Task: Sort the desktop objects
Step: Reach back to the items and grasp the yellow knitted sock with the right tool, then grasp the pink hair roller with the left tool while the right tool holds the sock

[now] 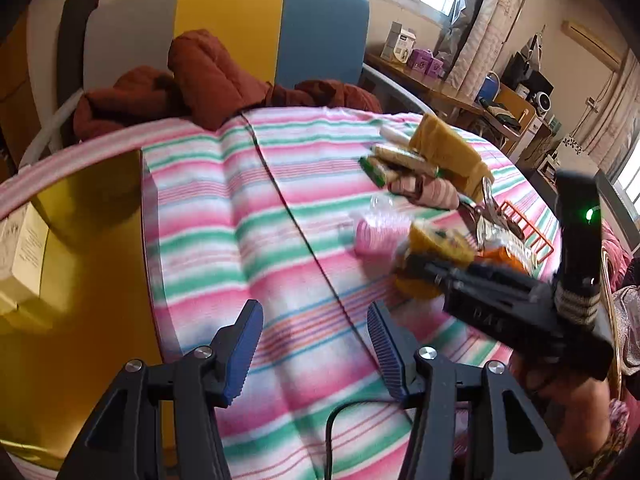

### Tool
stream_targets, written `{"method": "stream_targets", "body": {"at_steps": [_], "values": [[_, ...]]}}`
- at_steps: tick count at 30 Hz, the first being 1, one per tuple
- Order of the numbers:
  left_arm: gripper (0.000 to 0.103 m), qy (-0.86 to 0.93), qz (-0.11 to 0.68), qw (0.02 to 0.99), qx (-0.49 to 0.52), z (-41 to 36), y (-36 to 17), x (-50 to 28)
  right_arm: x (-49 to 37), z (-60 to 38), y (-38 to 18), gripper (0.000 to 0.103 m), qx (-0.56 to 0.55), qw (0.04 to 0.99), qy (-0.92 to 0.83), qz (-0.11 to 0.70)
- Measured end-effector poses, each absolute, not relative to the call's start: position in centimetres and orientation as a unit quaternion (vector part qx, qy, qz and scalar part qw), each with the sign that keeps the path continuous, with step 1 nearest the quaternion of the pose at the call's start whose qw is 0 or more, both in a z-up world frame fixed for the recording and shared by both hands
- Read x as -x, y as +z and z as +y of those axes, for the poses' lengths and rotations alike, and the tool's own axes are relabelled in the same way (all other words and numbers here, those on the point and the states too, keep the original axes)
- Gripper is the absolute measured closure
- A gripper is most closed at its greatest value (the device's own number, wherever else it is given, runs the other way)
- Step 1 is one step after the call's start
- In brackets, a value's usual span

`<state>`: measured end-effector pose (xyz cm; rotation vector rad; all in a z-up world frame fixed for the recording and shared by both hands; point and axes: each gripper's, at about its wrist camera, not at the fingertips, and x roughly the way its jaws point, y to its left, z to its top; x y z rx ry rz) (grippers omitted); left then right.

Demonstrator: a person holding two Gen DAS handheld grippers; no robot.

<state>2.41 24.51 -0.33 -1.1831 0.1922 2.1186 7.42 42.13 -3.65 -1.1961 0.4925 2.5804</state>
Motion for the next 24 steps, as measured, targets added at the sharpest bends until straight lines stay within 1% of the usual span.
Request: {"method": "stream_targets", "body": {"at_steps": [2, 5, 8, 9, 10, 12, 16, 17, 18, 19, 20, 21, 23, 24], "values": [[0.048, 0.817, 0.075, 0.348, 0.454, 24.9, -0.1, -2.0, -8.1, 42.2, -4.3, 0.063, 0.410, 0.111, 0.882, 0.206], [0.048, 0.812, 0.081, 0.350, 0.460, 25.9, -0.4, -1.3, -9.7, 41.1, -4.3, 0.064, 0.405, 0.098, 0.887, 0.201], [0.048, 0.798, 0.077, 0.363, 0.475, 27.4, -0.9, -0.9, -11.7, 40.4, -4.8, 0.067, 0.404, 0.087, 0.886, 0.211], [0.048, 0.790, 0.076, 0.371, 0.483, 28.2, -1.0, -0.7, -12.2, 40.2, -5.1, 0.071, 0.404, 0.087, 0.886, 0.212], [0.048, 0.785, 0.074, 0.376, 0.487, 28.8, -1.1, -0.6, -12.7, 40.0, -5.4, 0.077, 0.403, 0.082, 0.885, 0.216], [0.043, 0.776, 0.079, 0.388, 0.491, 30.2, -1.1, -0.5, -13.4, 39.8, -5.9, 0.084, 0.404, 0.076, 0.885, 0.219], [0.042, 0.764, 0.105, 0.416, 0.482, 33.2, -0.5, -0.4, -14.5, 39.8, -6.2, 0.083, 0.392, 0.079, 0.888, 0.227], [0.042, 0.770, 0.109, 0.409, 0.477, 33.3, -0.2, -0.3, -14.7, 40.0, -5.8, 0.081, 0.383, 0.087, 0.890, 0.231], [0.042, 0.782, 0.103, 0.398, 0.470, 33.1, 0.1, -0.1, -14.8, 40.2, -5.3, 0.064, 0.374, 0.095, 0.893, 0.233], [0.042, 0.786, 0.091, 0.393, 0.469, 32.7, 0.2, 0.2, -14.8, 40.5, -4.7, 0.039, 0.361, 0.108, 0.897, 0.232], [0.042, 0.786, 0.076, 0.390, 0.473, 32.2, 0.2, 0.6, -14.7, 40.8, -4.1, 0.032, 0.347, 0.122, 0.901, 0.228], [0.042, 0.786, 0.063, 0.386, 0.478, 31.6, 0.1, 1.0, -14.3, 41.1, -3.6, 0.028, 0.338, 0.133, 0.904, 0.224], [0.042, 0.790, 0.050, 0.371, 0.485, 30.6, -0.2, 1.6, -13.1, 41.5, -3.2, 0.029, 0.334, 0.131, 0.905, 0.227], [0.042, 0.793, 0.047, 0.363, 0.487, 30.0, -0.3, 1.9, -12.1, 41.7, -3.3, 0.031, 0.337, 0.127, 0.904, 0.229]]}}
